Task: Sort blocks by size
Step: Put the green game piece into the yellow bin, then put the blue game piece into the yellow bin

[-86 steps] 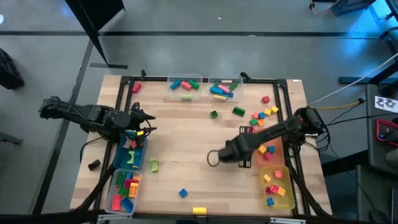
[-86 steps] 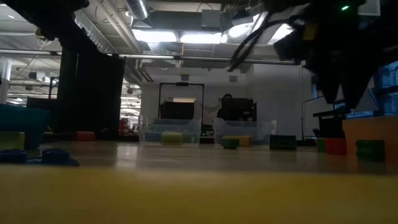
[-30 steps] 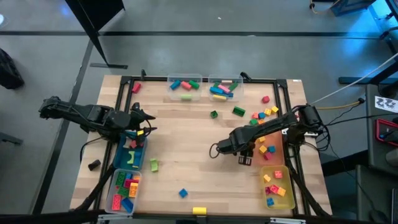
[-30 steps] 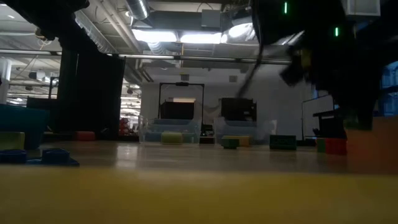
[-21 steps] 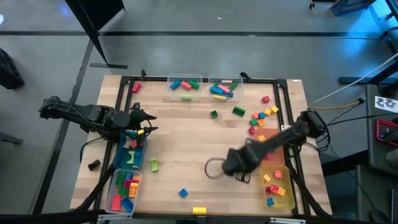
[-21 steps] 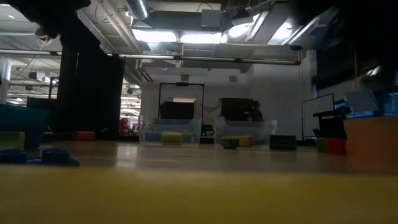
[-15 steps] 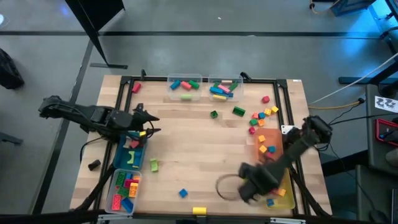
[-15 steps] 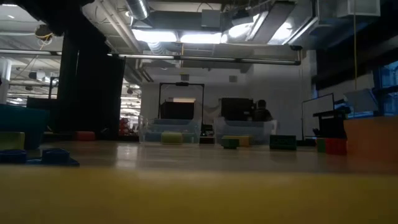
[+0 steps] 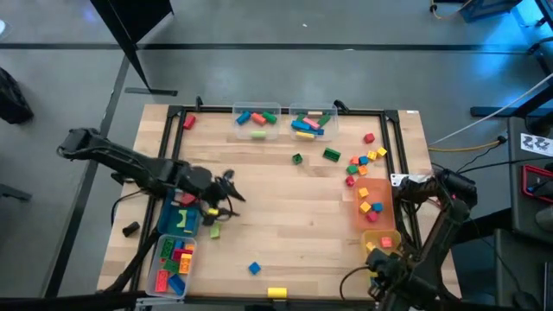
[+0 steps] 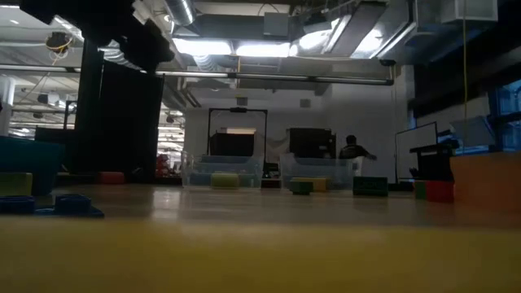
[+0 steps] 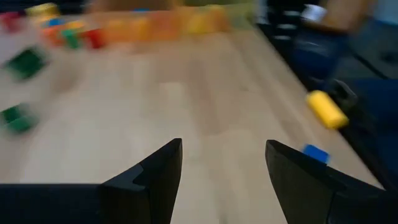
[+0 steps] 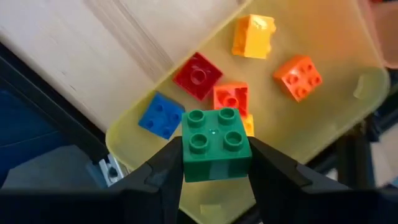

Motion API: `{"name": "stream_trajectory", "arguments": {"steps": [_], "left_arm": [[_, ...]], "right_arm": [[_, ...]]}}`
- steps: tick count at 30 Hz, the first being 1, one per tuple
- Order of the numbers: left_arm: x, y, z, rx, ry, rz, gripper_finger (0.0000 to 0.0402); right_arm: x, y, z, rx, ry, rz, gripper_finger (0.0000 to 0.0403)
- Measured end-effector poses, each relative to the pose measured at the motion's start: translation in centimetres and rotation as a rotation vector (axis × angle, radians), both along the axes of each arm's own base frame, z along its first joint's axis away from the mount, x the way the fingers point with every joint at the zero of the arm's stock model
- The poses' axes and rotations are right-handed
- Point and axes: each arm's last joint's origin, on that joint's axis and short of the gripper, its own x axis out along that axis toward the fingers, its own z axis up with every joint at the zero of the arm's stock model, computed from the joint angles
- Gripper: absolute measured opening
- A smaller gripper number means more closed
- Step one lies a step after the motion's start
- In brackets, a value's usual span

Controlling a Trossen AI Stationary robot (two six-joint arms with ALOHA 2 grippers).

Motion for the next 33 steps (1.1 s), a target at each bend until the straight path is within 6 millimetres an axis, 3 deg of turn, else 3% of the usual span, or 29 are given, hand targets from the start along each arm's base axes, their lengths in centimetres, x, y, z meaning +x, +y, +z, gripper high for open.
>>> {"name": "stream_trajectory", "arguments": {"steps": [5, 15, 26, 33], "left_arm": [[2.0, -2.7, -1.9, 0.017, -0.022, -0.179, 0.0216], [4.0, -6.3, -5.9, 0.054, -0.011, -0.301, 0.0216], [4.9, -9.1, -8.6, 0.196, -0.123, -0.491, 0.0216], [5.9, -10.8, -9.8, 0.19, -0.087, -0.556, 0.0216]], "right_arm": [[-0.3, 0.2, -1.1, -0.003, -0.037, 0.019, 0.0158], [-0.7, -0.4, -2.3, -0.025, 0.022, 0.005, 0.0161], [-0.8, -0.4, -2.5, -0.028, 0.039, -0.117, 0.0256], [-0.5, -0.2, -2.6, -0.016, -0.015, -0.113, 0.0273]]}}
